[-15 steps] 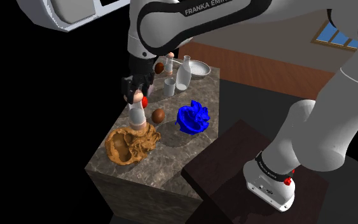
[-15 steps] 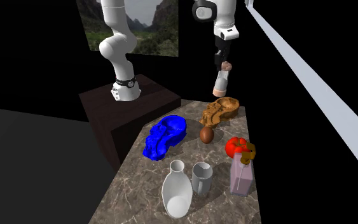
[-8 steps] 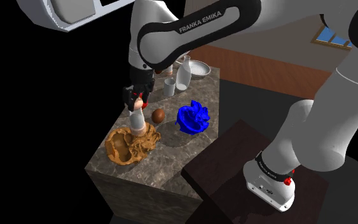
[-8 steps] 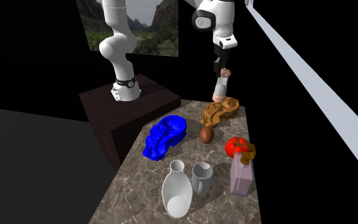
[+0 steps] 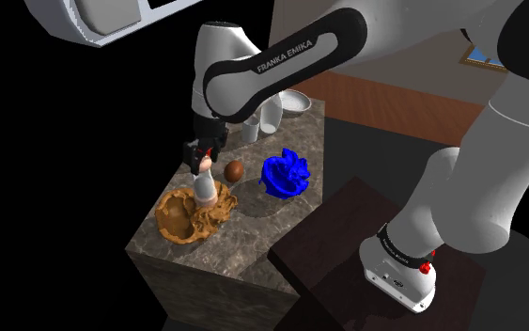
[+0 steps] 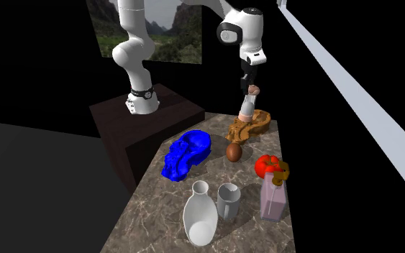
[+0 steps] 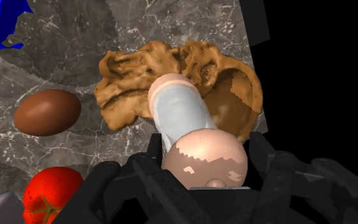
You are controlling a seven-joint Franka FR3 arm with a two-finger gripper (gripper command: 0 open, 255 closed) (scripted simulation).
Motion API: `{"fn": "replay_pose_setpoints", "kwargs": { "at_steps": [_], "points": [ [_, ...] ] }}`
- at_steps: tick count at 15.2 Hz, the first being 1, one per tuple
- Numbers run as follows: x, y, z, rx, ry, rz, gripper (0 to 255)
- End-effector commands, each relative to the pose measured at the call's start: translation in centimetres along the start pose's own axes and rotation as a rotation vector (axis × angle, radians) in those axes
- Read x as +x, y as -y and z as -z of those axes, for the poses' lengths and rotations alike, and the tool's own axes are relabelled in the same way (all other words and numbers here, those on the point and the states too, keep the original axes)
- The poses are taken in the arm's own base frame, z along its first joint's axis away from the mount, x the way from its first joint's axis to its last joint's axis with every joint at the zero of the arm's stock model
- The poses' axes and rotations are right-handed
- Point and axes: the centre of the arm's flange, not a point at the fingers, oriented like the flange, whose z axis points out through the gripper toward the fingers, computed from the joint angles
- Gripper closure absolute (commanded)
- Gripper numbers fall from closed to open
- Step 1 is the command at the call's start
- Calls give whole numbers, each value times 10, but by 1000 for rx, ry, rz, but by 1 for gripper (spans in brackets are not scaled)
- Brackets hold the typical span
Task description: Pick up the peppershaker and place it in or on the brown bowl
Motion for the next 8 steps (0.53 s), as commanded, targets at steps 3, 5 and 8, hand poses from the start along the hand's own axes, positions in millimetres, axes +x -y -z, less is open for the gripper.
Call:
{"fn": "replay_pose_setpoints", "kwargs": {
  "at_steps": [3, 5, 8],
  "points": [
    [0, 0, -3, 0, -1, 0, 255],
    [0, 0, -3, 0, -1, 0, 255],
    [0, 0, -3, 0, -1, 0, 0]
  ]
}}
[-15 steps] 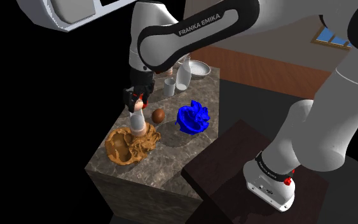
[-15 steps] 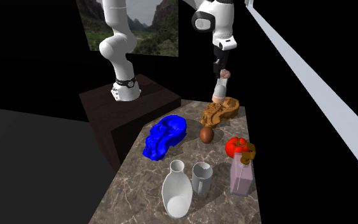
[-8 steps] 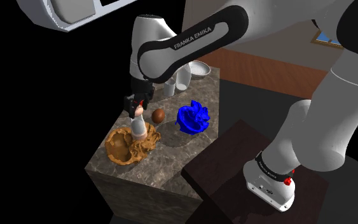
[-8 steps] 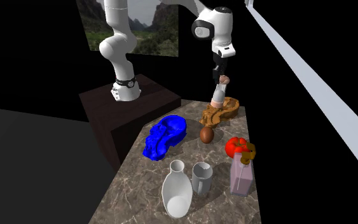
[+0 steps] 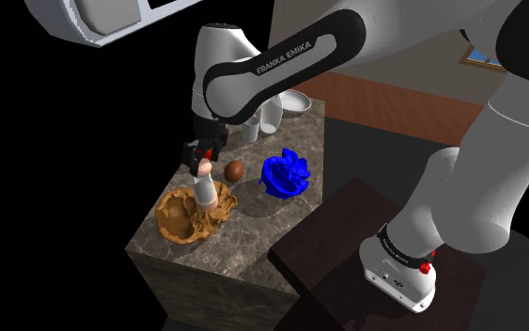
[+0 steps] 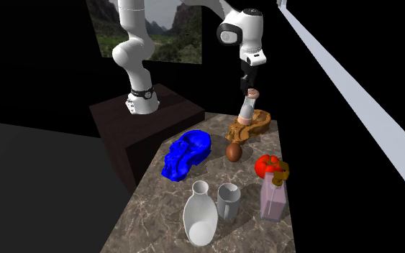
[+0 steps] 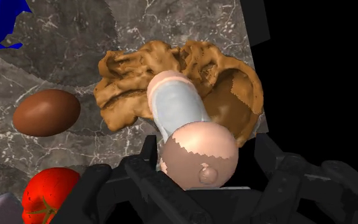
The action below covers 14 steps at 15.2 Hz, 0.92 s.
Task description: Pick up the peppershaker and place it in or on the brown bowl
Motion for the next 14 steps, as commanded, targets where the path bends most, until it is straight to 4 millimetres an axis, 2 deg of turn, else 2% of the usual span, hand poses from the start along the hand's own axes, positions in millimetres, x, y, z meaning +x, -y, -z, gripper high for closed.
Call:
{"fn": "replay_pose_setpoints", "kwargs": {
  "at_steps": [1, 5, 9, 14],
  "points": [
    [0, 0, 0, 0, 0, 0, 0],
    [0, 0, 0, 0, 0, 0, 0],
    [0, 0, 50, 0, 0, 0, 0],
    [0, 0, 50, 0, 0, 0, 0]
  ]
}}
